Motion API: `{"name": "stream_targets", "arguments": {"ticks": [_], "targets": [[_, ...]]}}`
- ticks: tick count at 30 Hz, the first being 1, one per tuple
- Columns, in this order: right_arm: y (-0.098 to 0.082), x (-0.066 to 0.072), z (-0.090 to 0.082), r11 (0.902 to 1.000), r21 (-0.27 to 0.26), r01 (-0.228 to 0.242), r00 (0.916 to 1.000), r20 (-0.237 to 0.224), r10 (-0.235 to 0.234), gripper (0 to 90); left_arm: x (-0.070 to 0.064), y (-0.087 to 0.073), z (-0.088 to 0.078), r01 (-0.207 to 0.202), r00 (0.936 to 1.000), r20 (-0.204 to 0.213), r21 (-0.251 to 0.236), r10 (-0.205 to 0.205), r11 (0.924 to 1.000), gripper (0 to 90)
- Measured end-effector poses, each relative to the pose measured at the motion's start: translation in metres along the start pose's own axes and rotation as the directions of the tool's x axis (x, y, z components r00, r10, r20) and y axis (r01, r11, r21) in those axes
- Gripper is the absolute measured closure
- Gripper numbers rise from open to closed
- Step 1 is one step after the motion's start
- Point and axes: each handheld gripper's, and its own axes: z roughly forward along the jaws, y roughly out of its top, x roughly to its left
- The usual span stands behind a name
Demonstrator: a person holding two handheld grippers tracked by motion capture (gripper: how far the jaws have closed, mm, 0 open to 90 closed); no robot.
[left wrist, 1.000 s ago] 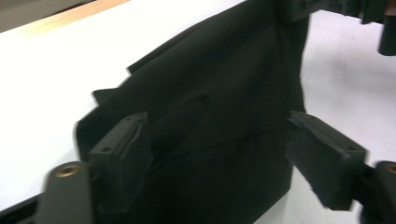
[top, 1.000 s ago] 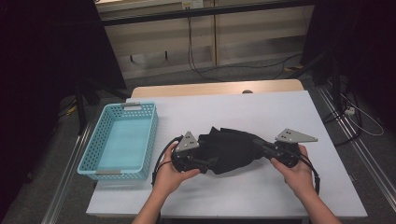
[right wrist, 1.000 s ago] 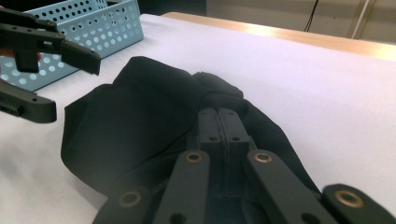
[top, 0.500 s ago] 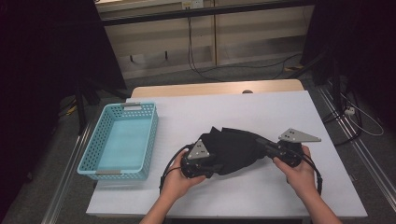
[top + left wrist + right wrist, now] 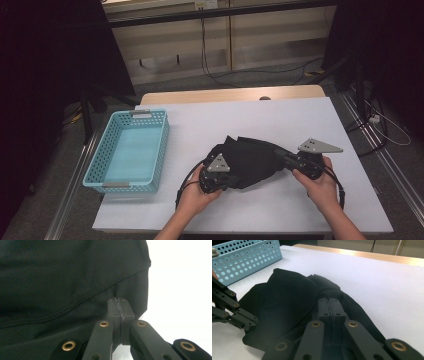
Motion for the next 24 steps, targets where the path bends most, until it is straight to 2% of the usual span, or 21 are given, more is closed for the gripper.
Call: {"name": "stream_targets", "arguments": {"ticks": [6,7,8,12,17,19,23,24], "targets": [[0.000,-0.002,-0.002,1.0000,-0.003,-0.008,1.0000,0.001,0.008,89.7,0.005,0.012,-0.025,0.019,0.9998,-0.003,-0.054,-0.019,0.9984,90.0],[0.000,-0.001,-0.003,1.0000,-0.003,-0.009,1.0000,-0.003,0.009,89.8,0.007,0.015,-0.035,0.024,0.9996,-0.011,-0.083,-0.025,0.9962,90.0],[0.000,-0.001,-0.003,1.0000,-0.003,-0.009,1.0000,-0.003,0.009,89.8,0.007,0.015,-0.035,0.024,0.9996,-0.011,-0.083,-0.025,0.9962,90.0],[0.001,0.000,-0.007,0.9999,-0.003,-0.016,0.9998,-0.012,0.015,89.7,0.013,0.019,-0.054,0.038,0.9983,-0.039,-0.137,-0.044,0.9898,90.0],[0.006,0.006,-0.012,1.0000,-0.004,-0.008,0.9993,-0.036,0.008,89.7,0.025,0.021,-0.076,0.065,0.9943,-0.071,-0.204,-0.081,0.9768,90.0],[0.007,0.007,-0.011,0.9999,-0.005,-0.012,0.9994,-0.032,0.012,89.7,0.026,0.019,-0.076,0.070,0.9944,-0.063,-0.205,-0.085,0.9763,90.0],[0.005,0.006,-0.006,0.9999,0.008,-0.013,0.9997,-0.020,0.013,89.6,0.021,0.017,-0.060,0.059,0.9969,-0.041,-0.184,-0.067,0.9812,89.9],[0.004,0.005,-0.004,0.9998,0.014,-0.015,0.9997,-0.017,0.015,89.7,0.018,0.017,-0.055,0.048,0.9974,-0.044,-0.182,-0.057,0.9821,84.6]]}}
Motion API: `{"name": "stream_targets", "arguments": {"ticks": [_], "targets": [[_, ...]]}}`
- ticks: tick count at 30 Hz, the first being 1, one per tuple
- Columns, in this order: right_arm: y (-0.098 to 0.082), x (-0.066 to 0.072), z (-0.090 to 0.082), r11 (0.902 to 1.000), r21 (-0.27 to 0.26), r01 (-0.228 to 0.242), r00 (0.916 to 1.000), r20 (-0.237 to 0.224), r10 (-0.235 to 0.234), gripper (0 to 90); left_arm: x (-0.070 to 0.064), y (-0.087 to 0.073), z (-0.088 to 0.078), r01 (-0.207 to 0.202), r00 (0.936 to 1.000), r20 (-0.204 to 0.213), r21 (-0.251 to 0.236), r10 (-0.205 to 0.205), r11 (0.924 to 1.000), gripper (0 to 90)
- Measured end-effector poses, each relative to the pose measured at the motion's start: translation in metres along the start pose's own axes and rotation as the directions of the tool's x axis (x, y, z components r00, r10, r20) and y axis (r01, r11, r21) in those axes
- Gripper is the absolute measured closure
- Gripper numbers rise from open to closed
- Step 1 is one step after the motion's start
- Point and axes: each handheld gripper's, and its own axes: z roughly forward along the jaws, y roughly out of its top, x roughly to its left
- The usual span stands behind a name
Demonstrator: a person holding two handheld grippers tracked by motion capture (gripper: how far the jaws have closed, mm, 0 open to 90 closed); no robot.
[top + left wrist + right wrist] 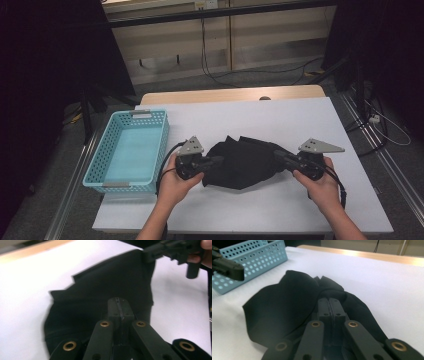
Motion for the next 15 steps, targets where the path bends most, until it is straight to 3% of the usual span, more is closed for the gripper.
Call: {"name": "stream_targets", "arguments": {"ticks": [1,2,3,4,5,6,8,15], "targets": [[-0.002,-0.002,0.002,1.0000,0.007,-0.003,1.0000,0.004,0.003,89.6,-0.005,-0.002,0.009,-0.003,0.9998,0.021,0.030,0.003,0.9996,72.9],[-0.002,-0.002,0.002,1.0000,0.007,-0.003,1.0000,0.004,0.003,89.6,-0.005,-0.002,0.009,-0.003,0.9998,0.021,0.030,0.003,0.9996,66.7],[-0.004,-0.003,0.002,0.9999,0.013,-0.005,1.0000,0.008,0.005,89.6,-0.011,-0.006,0.019,-0.011,0.9991,0.042,0.048,0.009,0.9988,61.2],[-0.004,-0.003,0.002,0.9999,0.013,-0.005,1.0000,0.008,0.005,89.6,-0.011,-0.006,0.019,-0.011,0.9991,0.042,0.048,0.009,0.9988,58.0],[-0.004,-0.003,0.002,0.9999,0.015,-0.004,0.9999,0.010,0.004,89.6,-0.014,-0.008,0.024,-0.023,0.9987,0.047,0.066,0.020,0.9975,58.0],[-0.005,-0.004,0.003,0.9999,0.016,-0.001,0.9999,0.013,0.001,89.6,-0.017,-0.011,0.029,-0.034,0.9984,0.046,0.076,0.031,0.9965,50.6],[-0.006,-0.004,0.004,0.9998,0.018,-0.004,0.9999,0.015,0.003,89.6,-0.022,-0.018,0.041,-0.052,0.9976,0.052,0.113,0.047,0.9922,48.2],[-0.008,-0.005,0.005,0.9996,0.026,-0.008,0.9998,0.020,0.008,89.6,-0.025,-0.029,0.055,-0.067,0.9964,0.062,0.166,0.058,0.9839,44.1]]}}
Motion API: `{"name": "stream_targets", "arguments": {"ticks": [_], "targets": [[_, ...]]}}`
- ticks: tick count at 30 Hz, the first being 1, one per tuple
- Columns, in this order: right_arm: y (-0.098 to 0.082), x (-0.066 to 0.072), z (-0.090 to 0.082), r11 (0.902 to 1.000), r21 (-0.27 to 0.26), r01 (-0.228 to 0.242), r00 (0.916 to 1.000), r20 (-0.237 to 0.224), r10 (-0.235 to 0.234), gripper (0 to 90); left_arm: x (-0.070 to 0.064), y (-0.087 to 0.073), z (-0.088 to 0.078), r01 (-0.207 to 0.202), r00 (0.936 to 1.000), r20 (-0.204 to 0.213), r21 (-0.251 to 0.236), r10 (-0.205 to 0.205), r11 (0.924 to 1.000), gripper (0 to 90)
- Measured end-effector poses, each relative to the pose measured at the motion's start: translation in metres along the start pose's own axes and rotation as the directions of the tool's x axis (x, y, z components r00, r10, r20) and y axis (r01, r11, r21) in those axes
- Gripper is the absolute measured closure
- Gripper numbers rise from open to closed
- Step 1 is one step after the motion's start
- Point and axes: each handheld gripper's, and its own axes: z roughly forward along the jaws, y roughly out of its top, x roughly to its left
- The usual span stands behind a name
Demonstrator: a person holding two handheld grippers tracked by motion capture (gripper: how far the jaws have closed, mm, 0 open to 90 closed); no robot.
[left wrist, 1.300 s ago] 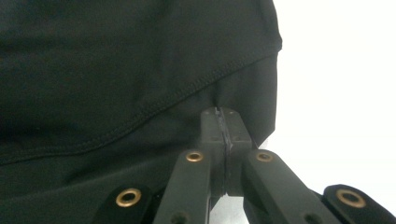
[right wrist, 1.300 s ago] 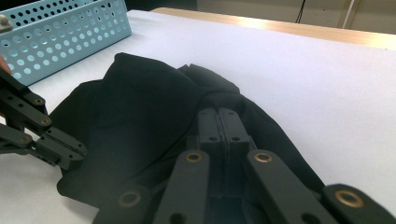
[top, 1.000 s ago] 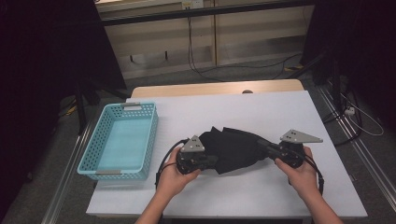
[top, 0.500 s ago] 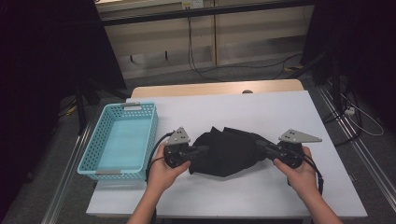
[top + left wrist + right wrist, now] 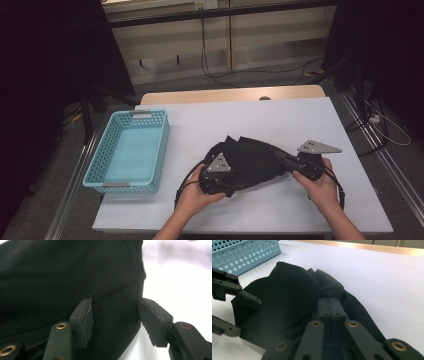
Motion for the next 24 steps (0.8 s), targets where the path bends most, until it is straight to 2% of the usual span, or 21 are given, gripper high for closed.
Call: {"name": "stream_targets", "arguments": {"ticks": [1,2,3,5,6,7,8,12,16,18,24], "targets": [[0.000,0.000,0.000,1.0000,0.005,0.003,1.0000,0.000,-0.003,89.6,0.000,-0.001,0.001,-0.005,1.0000,-0.001,0.005,0.005,1.0000,44.7],[0.000,0.001,0.001,0.9999,0.005,0.010,0.9999,0.003,-0.010,89.6,-0.001,-0.002,0.003,0.007,1.0000,0.005,0.016,-0.007,0.9998,47.2],[-0.001,0.001,0.001,0.9998,0.008,0.016,0.9999,0.004,-0.016,89.5,-0.001,-0.003,0.003,0.003,0.9998,0.018,0.039,-0.004,0.9992,55.5],[-0.001,0.002,0.002,0.9998,0.009,0.018,0.9998,0.004,-0.018,89.5,-0.001,-0.003,0.004,-0.010,0.9999,0.014,0.045,0.010,0.9989,62.9],[-0.001,0.002,0.002,0.9998,0.009,0.018,0.9998,0.004,-0.018,89.5,-0.001,-0.003,0.003,0.007,0.9997,0.025,0.053,-0.009,0.9986,69.1],[-0.001,0.002,0.002,0.9998,0.006,0.018,0.9998,0.002,-0.018,89.5,-0.001,-0.001,0.002,0.014,0.9994,0.030,0.070,-0.016,0.9975,80.5],[-0.001,0.002,0.002,0.9998,0.006,0.018,0.9998,0.002,-0.018,89.5,-0.001,-0.001,0.002,0.014,0.9994,0.030,0.070,-0.016,0.9975,83.2],[-0.002,0.002,0.000,0.9998,0.005,0.020,0.9998,0.001,-0.020,89.5,-0.002,0.004,-0.003,0.013,0.9992,0.035,0.072,-0.016,0.9973,85.2],[-0.002,0.001,-0.003,0.9999,-0.001,0.015,0.9999,-0.001,-0.015,89.5,0.001,0.013,-0.020,0.030,0.9988,0.039,0.033,-0.031,0.9990,85.5],[-0.001,0.001,-0.005,1.0000,-0.003,0.009,0.9999,-0.005,-0.009,89.4,0.004,0.017,-0.031,0.038,0.9988,0.032,-0.006,-0.038,0.9992,85.5],[0.001,0.009,-0.008,0.9998,-0.007,0.016,0.9991,-0.039,-0.016,89.4,0.013,0.026,-0.061,0.058,0.9983,0.005,-0.083,-0.058,0.9948,85.8]]}}
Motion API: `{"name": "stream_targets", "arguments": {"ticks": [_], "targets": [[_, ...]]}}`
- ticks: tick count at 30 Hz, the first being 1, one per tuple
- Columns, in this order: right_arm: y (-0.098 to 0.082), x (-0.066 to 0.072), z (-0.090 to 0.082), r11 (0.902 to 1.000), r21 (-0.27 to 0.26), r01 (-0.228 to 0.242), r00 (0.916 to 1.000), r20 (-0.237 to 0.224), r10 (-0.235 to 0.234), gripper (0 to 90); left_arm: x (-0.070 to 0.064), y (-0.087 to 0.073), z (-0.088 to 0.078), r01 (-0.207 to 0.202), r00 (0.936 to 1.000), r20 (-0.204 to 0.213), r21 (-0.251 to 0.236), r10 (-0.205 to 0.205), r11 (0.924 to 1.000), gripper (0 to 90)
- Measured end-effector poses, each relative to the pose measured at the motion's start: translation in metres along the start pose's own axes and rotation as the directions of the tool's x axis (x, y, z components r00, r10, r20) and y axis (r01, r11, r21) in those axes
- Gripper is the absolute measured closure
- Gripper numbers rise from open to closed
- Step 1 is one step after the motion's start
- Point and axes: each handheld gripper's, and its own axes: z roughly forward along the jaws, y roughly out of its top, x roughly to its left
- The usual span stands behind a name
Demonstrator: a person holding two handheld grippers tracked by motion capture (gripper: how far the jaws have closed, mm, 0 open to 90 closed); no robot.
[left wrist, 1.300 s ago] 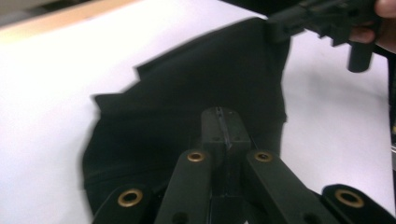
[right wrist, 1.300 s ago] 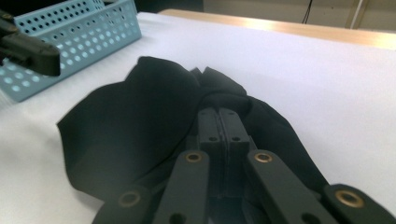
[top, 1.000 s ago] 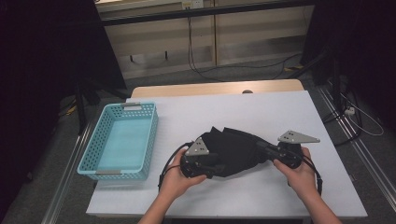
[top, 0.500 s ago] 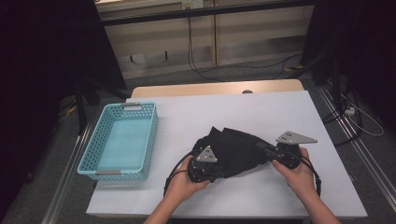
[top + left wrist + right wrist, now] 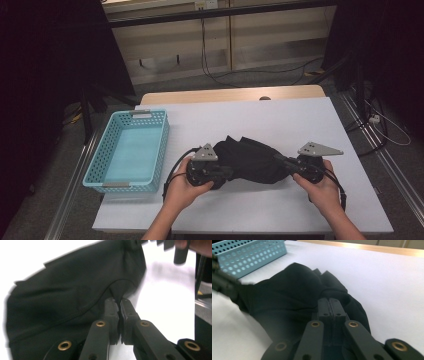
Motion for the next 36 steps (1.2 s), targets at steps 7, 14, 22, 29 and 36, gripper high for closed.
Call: {"name": "stream_targets", "arguments": {"ticks": [7,14,22,29,36], "targets": [[0.005,0.015,0.004,0.9997,-0.006,0.022,0.9991,-0.037,-0.022,88.2,0.017,0.003,-0.021,0.043,0.9971,-0.059,-0.077,-0.047,0.9961,85.8],[-0.002,0.011,0.024,0.9969,0.065,0.044,0.9990,-0.015,-0.043,88.1,0.033,-0.010,-0.006,0.089,0.9862,-0.133,-0.072,-0.098,0.9934,85.8],[-0.004,0.009,0.024,0.9963,0.066,0.055,0.9985,0.000,-0.055,83.5,0.037,-0.014,0.007,0.095,0.9840,-0.144,-0.074,-0.105,0.9927,85.6],[-0.001,0.009,0.011,0.9967,0.041,0.069,0.9975,-0.016,-0.069,67.3,0.040,-0.013,0.001,0.097,0.9810,-0.161,-0.073,-0.108,0.9925,85.6],[-0.004,0.008,0.010,0.9955,0.044,0.084,0.9958,-0.040,-0.082,57.2,0.049,-0.011,-0.017,0.111,0.9673,-0.216,-0.110,-0.133,0.9877,85.8]]}}
